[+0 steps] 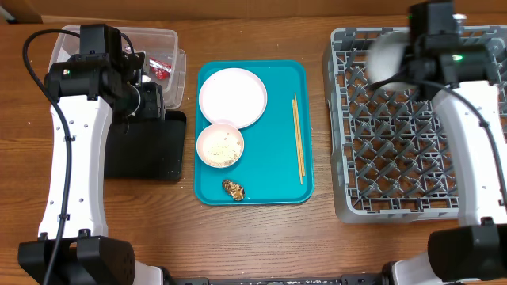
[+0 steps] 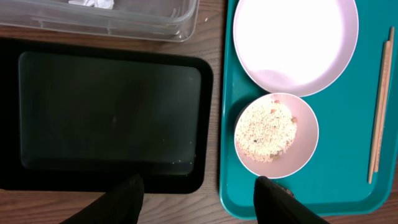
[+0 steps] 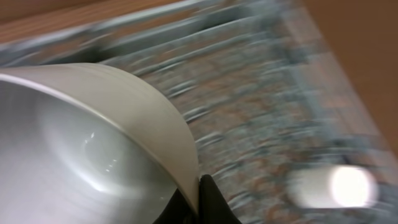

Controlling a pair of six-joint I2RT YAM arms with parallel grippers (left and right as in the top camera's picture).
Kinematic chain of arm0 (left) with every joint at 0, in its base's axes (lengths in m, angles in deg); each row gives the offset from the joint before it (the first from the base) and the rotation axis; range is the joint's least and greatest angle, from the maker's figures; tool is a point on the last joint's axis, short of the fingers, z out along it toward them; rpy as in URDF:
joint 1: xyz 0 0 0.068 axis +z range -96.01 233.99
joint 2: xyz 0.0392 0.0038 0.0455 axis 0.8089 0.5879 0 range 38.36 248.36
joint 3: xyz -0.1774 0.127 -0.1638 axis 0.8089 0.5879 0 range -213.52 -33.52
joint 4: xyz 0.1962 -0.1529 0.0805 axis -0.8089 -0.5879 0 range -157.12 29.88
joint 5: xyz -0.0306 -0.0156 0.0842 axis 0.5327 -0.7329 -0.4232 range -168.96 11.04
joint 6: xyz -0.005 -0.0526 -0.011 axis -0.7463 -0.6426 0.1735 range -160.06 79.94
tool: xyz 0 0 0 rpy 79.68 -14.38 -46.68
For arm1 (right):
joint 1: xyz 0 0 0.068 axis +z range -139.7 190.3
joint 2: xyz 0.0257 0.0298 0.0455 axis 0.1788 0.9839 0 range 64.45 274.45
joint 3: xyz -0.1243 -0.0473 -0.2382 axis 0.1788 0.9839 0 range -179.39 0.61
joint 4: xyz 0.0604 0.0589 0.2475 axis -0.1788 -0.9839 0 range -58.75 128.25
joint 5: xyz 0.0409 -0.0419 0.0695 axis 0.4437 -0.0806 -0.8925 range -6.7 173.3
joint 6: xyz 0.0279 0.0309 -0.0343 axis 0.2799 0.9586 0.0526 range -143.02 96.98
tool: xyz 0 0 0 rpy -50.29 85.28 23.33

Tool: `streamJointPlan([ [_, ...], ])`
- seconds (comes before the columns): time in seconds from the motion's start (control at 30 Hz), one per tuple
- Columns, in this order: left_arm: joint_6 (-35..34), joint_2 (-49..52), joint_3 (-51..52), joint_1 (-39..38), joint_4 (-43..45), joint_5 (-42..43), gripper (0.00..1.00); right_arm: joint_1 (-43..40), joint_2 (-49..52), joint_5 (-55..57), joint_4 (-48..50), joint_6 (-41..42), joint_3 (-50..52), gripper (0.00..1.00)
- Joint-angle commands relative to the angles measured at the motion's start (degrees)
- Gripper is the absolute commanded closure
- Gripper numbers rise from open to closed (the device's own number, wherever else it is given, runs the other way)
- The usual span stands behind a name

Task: Sort waste into correct bins and load items into the dishwasher
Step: 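Carry the white bowl right and place it in the dish rack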

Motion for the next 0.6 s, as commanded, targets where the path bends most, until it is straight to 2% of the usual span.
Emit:
streamJointPlan([
  [0.0, -0.83, -0.37, -0.74, -0.15, 0.13, 0.66, 0.41, -4.57, 0.42, 22.27, 1.97, 3.28, -0.31, 0.96],
  [0.07, -0.83, -0.37, -0.74, -0.15, 0.11, 0.66, 0.41, -7.3, 0.7, 29.05, 2.82, 9.18, -0.28, 0.96],
  [0.13, -0.83, -0.37, -0.74, -0.15, 0.09, 0.66, 0.42, -9.88, 1.44, 32.96, 4.35, 11.06, -0.28, 0.96],
  [0.23, -0.85, -0.37, -0.74, -0.15, 0.04, 0.68, 0.47, -13.35, 3.32, 35.28, 6.69, 11.85, -0.28, 0.96],
  [0.57, -0.85, -0.37, -0.74, -0.17, 0.04, 0.68, 0.47, -21.14, 11.93, 35.26, 12.7, 11.8, -0.28, 0.96],
])
